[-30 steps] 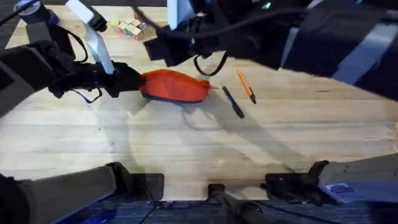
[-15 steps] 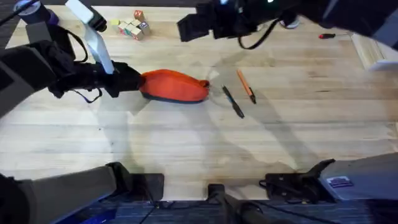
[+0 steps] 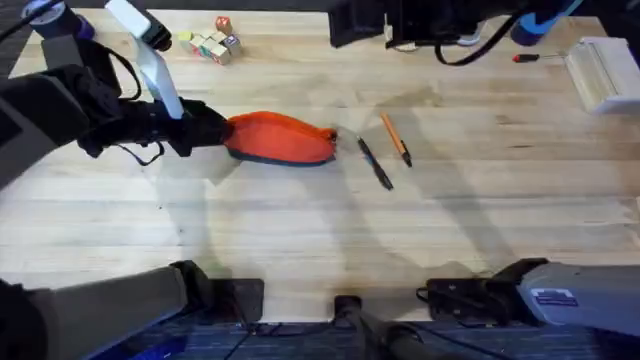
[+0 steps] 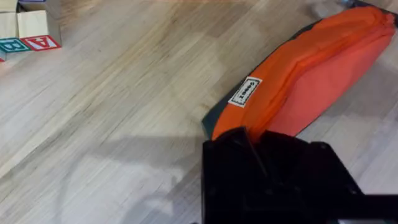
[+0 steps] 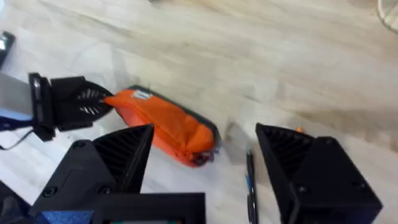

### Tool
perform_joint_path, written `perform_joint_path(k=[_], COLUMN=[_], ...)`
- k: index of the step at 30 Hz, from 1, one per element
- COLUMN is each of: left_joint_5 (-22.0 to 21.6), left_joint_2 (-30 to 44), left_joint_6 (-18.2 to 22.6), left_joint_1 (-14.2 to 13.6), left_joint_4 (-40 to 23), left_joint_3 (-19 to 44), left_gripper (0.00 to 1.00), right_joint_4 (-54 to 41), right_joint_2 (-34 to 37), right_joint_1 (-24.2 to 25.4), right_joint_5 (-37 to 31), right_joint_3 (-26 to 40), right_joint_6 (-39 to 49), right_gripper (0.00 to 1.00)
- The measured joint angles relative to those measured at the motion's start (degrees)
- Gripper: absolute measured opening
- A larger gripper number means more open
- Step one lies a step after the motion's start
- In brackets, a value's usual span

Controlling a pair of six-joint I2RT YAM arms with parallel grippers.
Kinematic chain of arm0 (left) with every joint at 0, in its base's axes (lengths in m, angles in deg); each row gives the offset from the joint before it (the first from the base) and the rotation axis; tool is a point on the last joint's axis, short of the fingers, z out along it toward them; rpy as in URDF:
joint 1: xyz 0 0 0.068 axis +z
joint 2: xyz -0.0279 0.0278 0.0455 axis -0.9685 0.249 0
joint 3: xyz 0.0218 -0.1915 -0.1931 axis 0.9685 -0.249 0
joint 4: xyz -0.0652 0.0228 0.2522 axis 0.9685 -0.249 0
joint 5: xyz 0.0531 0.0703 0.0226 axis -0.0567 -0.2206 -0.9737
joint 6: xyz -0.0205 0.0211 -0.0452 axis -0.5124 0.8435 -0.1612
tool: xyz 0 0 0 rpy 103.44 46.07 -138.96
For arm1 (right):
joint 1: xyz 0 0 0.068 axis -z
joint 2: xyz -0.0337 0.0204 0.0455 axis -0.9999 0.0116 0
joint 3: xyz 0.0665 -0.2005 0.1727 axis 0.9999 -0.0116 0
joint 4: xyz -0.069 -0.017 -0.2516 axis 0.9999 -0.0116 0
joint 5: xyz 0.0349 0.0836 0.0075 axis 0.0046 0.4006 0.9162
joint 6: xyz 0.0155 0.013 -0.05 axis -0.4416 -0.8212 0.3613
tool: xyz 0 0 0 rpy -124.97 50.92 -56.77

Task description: Unzip the bag, pick up the pens from the table one at a time and place them inside, then zip the bag closed.

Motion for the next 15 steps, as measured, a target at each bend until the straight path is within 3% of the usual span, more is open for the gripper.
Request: perform_joint_path(k=[9,15], left_joint_5=[0.01,0.0], left_joint_2=[0.0,0.0], left_joint_6=[0.0,0.0], left_joint_1=[0.0,0.0], left_joint_4=[0.0,0.0], left_joint_3=[0.0,0.0], left_gripper=[0.042,0.042], right_joint_4=[-7.06,-9.02], right_joint_2=[0.0,0.0], right_joint_1=[1.28,7.02], right_joint_5=[1.04,8.06], right_joint_3=[0.0,-0.17], right_joint_6=[0.02,0.0], right_gripper=[0.996,0.996])
